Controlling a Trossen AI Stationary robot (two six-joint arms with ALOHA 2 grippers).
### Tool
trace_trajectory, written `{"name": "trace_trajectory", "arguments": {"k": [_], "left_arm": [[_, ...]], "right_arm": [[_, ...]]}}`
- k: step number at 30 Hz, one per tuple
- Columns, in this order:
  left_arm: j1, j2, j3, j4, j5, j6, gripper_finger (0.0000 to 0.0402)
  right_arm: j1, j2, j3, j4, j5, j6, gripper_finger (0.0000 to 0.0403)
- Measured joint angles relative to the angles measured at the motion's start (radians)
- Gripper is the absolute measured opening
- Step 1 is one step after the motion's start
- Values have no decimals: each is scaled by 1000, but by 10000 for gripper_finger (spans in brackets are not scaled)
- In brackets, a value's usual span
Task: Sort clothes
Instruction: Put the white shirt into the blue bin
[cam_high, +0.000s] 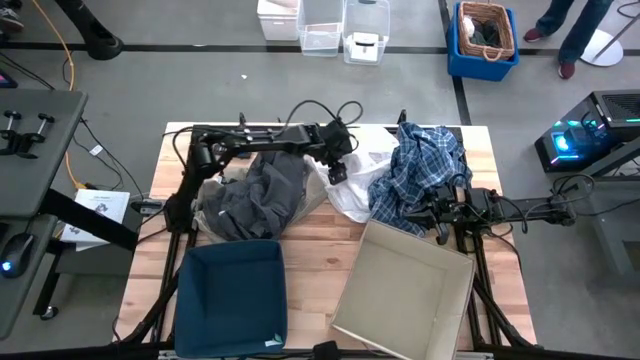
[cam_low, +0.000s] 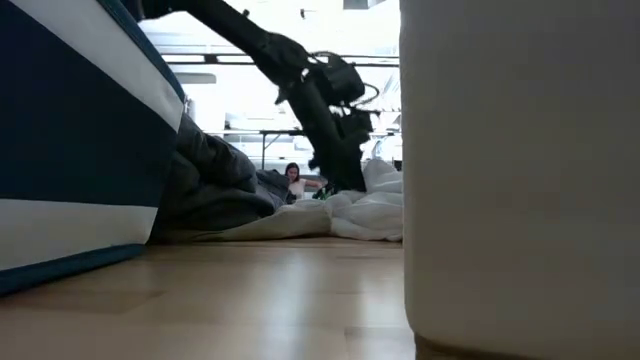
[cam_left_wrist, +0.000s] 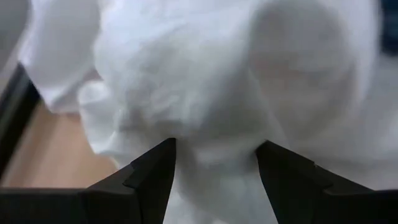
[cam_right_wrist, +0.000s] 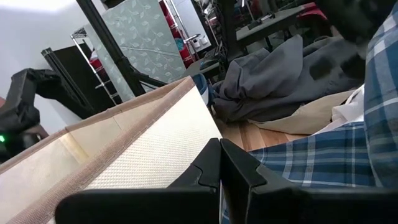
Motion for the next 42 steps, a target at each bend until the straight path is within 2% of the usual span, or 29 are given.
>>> {"name": "trace_trajectory", "arguments": {"k": [2,5,10,13,16,17,19,25,29,33,38,42], "left_arm": [[-6,23,0,-1,26,-4,216],[-24,34,-2,-12,-30,31,216],[-36,30,0,-23,-35,72,207],[-52,30,0,-71,-53,103,151],[-75,23,-1,-105,-44,120,38],[-80,15,-2,-110,-32,117,21],[-92,-20,-2,-97,-32,117,12],[-87,-240,-2,-99,-37,114,2],[-77,-464,-2,-81,-72,92,1],[-106,-682,-1,4,-71,78,1],[-226,-925,-1,134,-69,40,1],[-398,-1067,0,281,-72,13,1]], "right_arm": [[0,0,0,0,0,0,0],[0,0,0,0,0,0,0],[0,1,0,0,0,0,0],[0,1,0,0,0,0,0],[0,1,0,0,0,0,0],[0,1,0,0,0,0,0],[0,1,0,0,0,0,0],[0,1,0,0,0,0,0],[0,1,0,0,0,0,0],[0,1,0,0,0,0,0],[0,1,0,0,0,0,0],[0,1,0,0,0,0,0]]}}
